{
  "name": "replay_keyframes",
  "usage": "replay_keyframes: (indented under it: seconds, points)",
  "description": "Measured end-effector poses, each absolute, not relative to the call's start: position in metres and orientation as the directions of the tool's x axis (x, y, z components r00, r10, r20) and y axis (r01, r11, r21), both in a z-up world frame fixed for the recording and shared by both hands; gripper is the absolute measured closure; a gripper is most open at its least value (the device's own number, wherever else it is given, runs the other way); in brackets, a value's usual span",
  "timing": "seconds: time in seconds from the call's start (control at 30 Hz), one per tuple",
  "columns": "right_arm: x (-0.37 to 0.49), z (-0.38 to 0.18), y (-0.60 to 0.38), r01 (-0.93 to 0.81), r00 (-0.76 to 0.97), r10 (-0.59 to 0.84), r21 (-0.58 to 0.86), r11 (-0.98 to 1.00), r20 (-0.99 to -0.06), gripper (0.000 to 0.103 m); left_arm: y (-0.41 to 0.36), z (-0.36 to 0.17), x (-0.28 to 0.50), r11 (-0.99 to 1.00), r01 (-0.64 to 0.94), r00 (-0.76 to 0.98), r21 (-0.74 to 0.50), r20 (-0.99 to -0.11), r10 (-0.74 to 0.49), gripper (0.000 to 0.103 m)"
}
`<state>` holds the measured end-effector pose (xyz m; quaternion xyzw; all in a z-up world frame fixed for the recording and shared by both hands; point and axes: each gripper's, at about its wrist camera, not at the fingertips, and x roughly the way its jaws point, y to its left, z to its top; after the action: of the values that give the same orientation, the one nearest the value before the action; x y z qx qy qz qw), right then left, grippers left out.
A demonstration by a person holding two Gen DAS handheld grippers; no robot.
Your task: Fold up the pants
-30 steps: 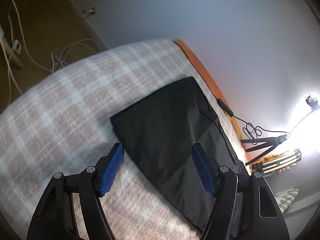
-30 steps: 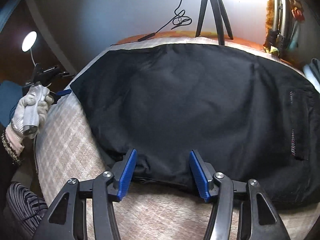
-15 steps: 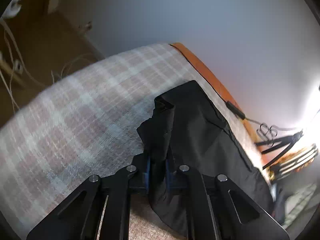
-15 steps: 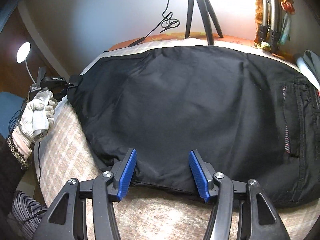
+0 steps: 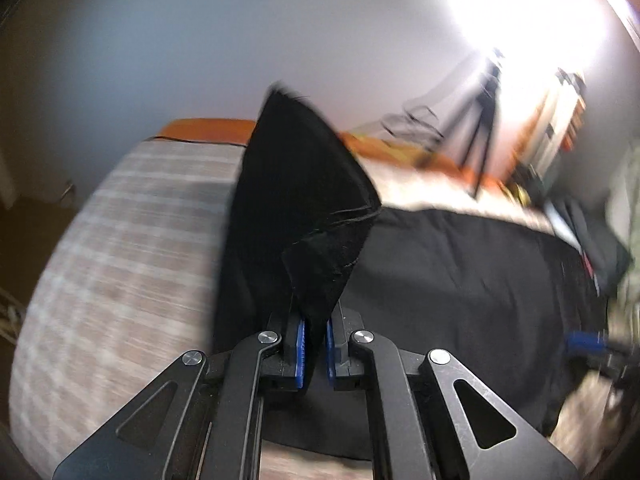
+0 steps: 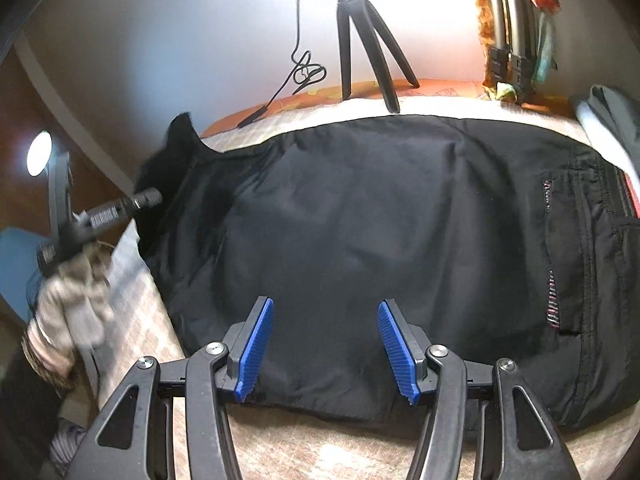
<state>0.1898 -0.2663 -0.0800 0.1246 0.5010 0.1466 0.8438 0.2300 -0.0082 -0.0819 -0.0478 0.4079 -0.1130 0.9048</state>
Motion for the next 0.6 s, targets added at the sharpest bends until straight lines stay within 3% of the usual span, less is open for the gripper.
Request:
replay_keyframes:
  seconds: [0.13,0.23,0.6]
  points:
    - [0.209,-0.073,-0.269,-0.112,0.462,0.418,0.416,0.902,-0.782,0.042,-0.024,-0.087,0.225,0.958,0.217,0.612,-0.188,-0.738,-0.283,0.097]
    - [0.233,-0.068,-0.267,-0.109,0.458,0.484,0.493,0.863,-0.745,0.026,-0.031,-0.086,0.223,0.954,0.235,0.61,-0.184,-0.737,-0.292,0.097]
    - [0.342,-0.098,-0.202,-0.045,0.326,0.721,0.752,0.658,-0.611,0.026,-0.035,-0.07,0.217,0.935,0.254,0.608,-0.246,-0.711,-0.352,0.097]
